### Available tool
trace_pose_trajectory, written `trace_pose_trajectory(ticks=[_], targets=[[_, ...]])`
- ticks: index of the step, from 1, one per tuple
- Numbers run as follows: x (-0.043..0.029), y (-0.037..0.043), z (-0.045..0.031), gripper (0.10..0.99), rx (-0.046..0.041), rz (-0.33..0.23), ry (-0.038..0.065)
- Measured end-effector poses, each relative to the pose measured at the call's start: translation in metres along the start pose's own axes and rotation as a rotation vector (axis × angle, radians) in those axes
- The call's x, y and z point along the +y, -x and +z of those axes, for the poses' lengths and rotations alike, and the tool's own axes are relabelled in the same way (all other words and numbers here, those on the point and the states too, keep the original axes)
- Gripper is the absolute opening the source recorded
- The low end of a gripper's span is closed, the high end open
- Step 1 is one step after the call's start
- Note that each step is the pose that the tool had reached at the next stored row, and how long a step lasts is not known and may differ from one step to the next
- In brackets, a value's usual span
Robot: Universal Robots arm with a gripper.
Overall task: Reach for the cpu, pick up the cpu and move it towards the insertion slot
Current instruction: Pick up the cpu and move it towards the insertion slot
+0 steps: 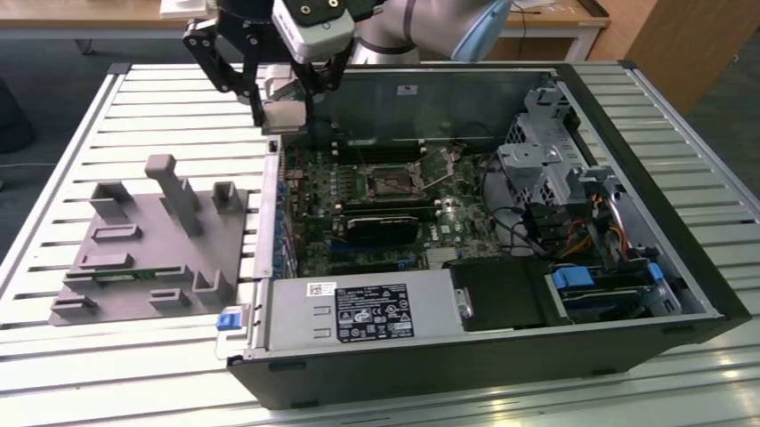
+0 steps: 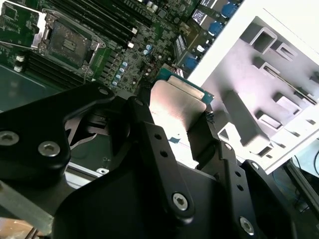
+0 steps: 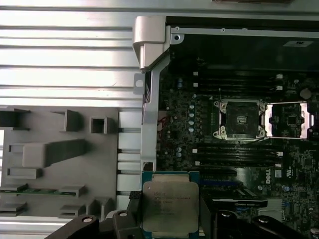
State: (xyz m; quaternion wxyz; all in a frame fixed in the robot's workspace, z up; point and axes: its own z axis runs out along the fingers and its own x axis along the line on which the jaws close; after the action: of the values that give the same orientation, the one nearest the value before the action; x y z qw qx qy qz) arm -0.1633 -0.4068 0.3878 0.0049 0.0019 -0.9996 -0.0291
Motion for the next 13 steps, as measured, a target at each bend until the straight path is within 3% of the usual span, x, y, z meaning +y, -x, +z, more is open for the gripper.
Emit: trace_pose_trajectory(ticks=[13], targets=[[0.0000, 0.0142, -0.0002, 0.541, 0.0001, 0.000, 0.000]])
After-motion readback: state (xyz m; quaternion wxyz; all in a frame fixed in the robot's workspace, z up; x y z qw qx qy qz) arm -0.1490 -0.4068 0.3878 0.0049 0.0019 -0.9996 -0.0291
